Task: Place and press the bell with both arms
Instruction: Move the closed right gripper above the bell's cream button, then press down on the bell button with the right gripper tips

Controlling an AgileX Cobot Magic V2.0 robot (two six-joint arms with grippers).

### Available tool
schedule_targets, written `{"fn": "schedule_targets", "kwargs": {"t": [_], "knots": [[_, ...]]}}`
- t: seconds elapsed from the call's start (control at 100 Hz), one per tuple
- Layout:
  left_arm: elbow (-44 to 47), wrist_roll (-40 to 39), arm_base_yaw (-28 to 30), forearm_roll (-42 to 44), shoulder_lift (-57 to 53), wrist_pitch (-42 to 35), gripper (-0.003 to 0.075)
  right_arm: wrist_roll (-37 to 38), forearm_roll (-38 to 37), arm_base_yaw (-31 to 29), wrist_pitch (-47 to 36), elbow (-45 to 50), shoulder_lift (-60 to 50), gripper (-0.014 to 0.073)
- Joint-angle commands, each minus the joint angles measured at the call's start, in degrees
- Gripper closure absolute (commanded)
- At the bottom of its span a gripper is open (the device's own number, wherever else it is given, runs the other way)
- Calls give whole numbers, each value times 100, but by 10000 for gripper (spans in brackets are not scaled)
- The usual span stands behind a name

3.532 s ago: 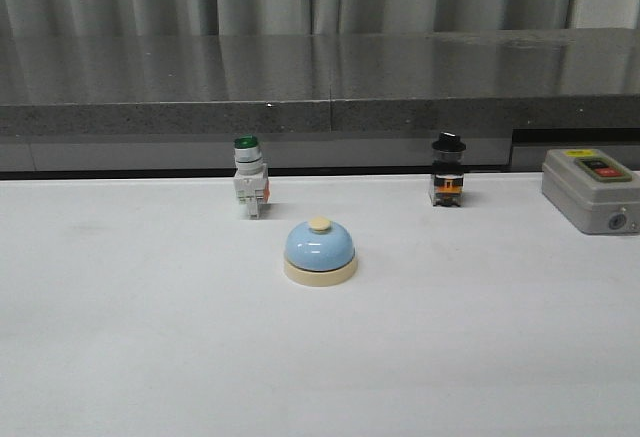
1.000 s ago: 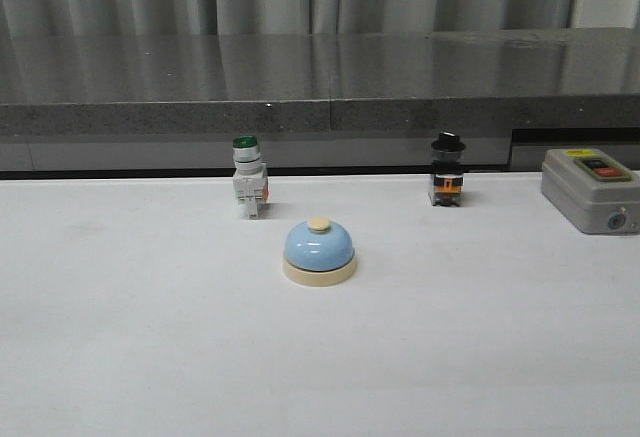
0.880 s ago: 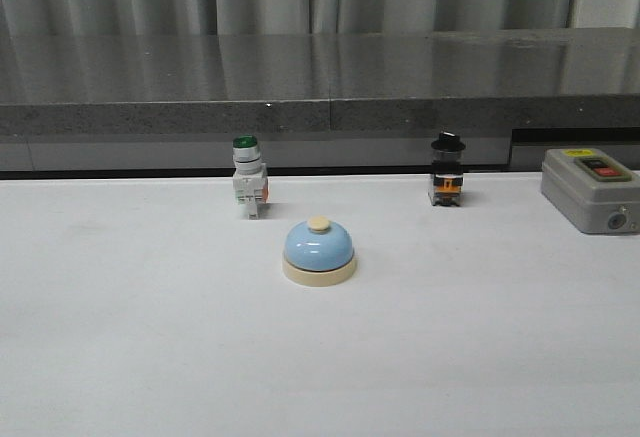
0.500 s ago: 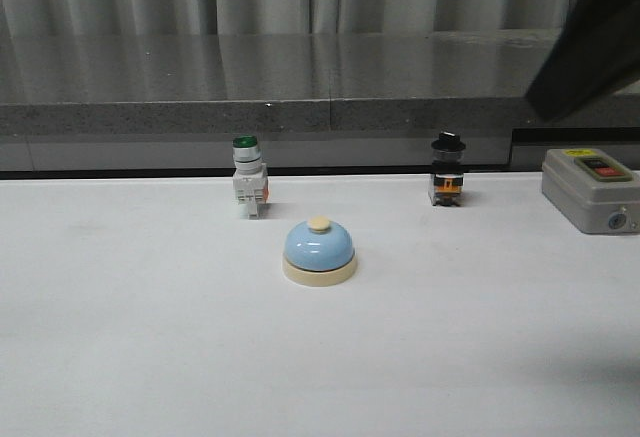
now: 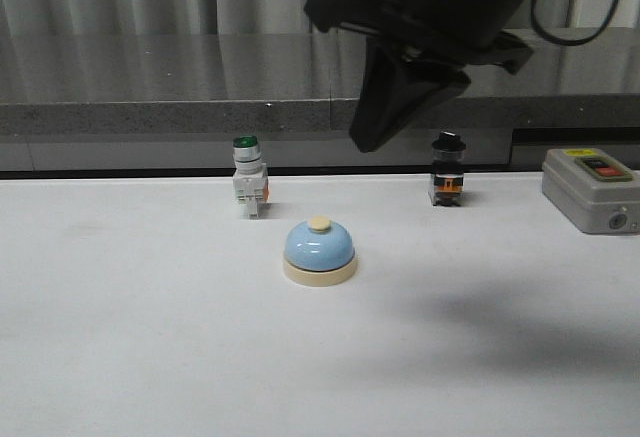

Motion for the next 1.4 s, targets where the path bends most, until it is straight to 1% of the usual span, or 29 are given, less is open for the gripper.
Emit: {"fn": "schedule_targets", "kwargs": {"t": [0.0,0.26,0.4,1.151,1.391], "knots": [[243,-35,9,-4,-170,-433,741,-114,30,8,-213,-443,112,654],[243,-35,9,-4,-170,-433,741,-114,-97,8,-186,-1208,962,654],[243,-35,9,-4,-170,-433,741,-114,-269,8,-157,-1408,1261,654],[243,-35,9,-4,-170,-433,741,-114,-371,8,-53,-1546,2020,654],[243,-35,9,-4,-170,-433,741,-114,-371,8,156,-1671,1902,654]]}}
